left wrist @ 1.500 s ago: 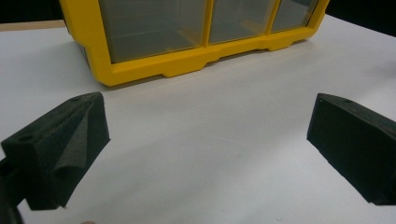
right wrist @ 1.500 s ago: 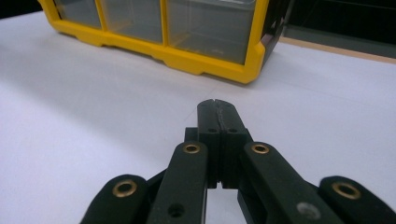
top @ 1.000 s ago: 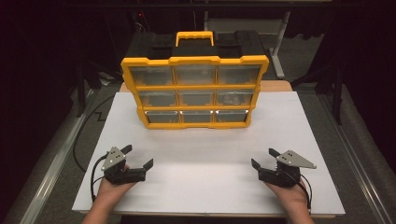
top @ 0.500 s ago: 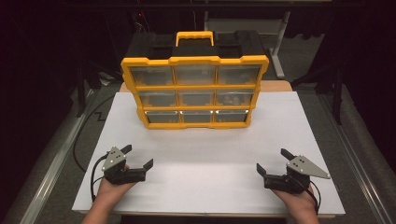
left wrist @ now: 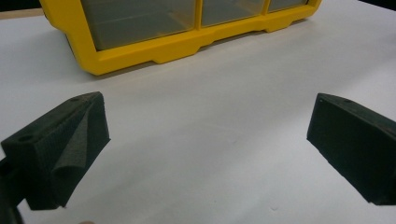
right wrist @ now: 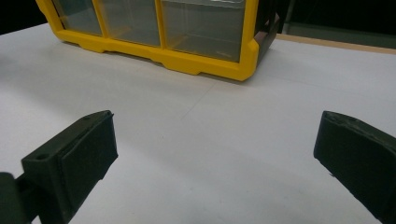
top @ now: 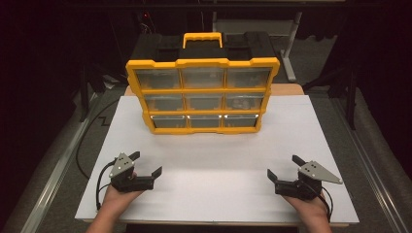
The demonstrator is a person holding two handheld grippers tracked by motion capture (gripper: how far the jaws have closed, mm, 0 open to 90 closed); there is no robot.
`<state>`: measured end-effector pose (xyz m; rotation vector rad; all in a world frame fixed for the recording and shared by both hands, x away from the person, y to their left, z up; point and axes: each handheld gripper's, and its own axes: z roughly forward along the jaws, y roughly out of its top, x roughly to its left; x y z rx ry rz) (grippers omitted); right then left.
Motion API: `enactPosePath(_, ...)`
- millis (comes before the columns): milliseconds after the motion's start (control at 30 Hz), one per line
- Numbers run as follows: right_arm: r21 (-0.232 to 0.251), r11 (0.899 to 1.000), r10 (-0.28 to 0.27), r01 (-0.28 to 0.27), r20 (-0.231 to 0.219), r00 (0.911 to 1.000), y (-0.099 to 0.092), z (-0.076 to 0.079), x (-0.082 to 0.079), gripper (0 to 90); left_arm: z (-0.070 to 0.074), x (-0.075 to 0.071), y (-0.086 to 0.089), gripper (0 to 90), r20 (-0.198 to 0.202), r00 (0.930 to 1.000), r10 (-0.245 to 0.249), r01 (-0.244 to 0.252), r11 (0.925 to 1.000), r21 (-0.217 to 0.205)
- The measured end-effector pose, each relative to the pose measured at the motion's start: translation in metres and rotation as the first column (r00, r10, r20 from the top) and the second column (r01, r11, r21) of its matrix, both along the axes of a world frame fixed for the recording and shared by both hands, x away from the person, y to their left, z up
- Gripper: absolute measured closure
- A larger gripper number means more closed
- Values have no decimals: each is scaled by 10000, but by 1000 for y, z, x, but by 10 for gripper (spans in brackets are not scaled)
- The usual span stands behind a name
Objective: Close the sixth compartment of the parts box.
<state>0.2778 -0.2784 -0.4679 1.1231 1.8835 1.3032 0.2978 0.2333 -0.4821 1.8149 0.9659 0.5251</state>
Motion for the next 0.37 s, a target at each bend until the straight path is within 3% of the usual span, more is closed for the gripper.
enactPosePath(367,-19,10000,78,-78,95,9999,2,1,-1,1,1,-1,-1,3,-46,10000,18,-18,10000,-65)
